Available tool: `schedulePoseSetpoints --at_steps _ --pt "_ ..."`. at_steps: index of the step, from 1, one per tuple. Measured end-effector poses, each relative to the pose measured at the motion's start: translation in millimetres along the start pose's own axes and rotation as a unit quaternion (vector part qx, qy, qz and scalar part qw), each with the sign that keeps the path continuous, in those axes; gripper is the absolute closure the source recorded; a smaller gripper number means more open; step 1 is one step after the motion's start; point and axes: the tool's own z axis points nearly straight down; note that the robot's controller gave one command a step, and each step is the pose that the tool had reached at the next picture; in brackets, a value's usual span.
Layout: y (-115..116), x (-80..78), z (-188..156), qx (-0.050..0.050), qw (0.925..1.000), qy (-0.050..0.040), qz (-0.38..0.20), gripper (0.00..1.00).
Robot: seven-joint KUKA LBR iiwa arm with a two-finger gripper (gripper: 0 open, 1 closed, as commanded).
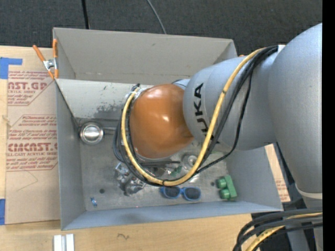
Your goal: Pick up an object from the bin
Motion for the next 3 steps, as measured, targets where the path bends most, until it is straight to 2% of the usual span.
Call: schedulePoseSetpoints --at_steps 1,2,3 --pt "1.4 -6.3 -10.8 0.000 0.9999 -0.0011 -0.012 1.00" --pt "7.8 -19.0 -31.0 0.000 0.9999 -0.0021 -0.013 1.00" --pt "-0.3 -12.9 4.6 -0.001 0.9940 0.0005 0.109 1.00"
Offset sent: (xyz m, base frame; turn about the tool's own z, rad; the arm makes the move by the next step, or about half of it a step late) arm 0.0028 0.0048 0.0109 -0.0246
